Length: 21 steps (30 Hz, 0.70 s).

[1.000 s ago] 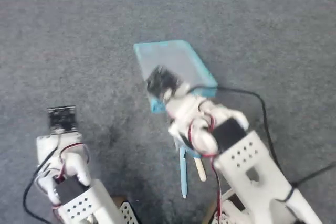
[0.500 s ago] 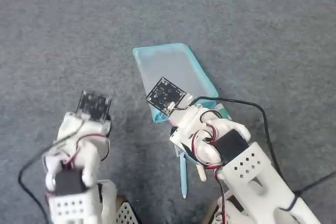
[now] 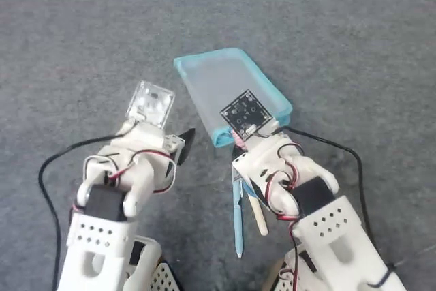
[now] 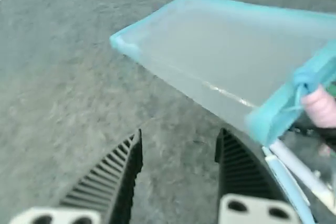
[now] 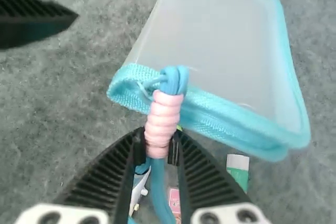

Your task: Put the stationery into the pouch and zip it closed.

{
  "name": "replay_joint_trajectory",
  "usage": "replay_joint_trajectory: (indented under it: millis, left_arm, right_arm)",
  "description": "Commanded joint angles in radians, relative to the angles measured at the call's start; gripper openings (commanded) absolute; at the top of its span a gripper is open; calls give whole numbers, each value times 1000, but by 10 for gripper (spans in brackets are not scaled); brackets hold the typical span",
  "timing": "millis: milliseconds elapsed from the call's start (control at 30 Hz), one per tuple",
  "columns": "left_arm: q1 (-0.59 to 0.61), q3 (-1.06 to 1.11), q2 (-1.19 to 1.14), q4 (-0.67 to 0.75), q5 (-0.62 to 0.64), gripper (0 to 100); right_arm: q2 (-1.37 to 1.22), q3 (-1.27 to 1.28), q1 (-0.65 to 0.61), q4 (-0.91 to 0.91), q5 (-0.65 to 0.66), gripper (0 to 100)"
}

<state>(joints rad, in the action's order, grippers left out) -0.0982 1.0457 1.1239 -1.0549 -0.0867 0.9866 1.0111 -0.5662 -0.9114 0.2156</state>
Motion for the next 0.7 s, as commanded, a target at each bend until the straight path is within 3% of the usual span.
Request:
replay_joint_trajectory:
  millis: [0,233,667]
  left_arm:
    - [-63,64,127,49,-6,219]
    - [-141,111,264,-41,-54,220]
    - [-144,163,112,112,-55,221]
  right_arm:
    - [53,-11,-22,13,-11,6]
    - [22,-41,4,15,-15,6]
    - [-99,-144,-116,-44,-41,6]
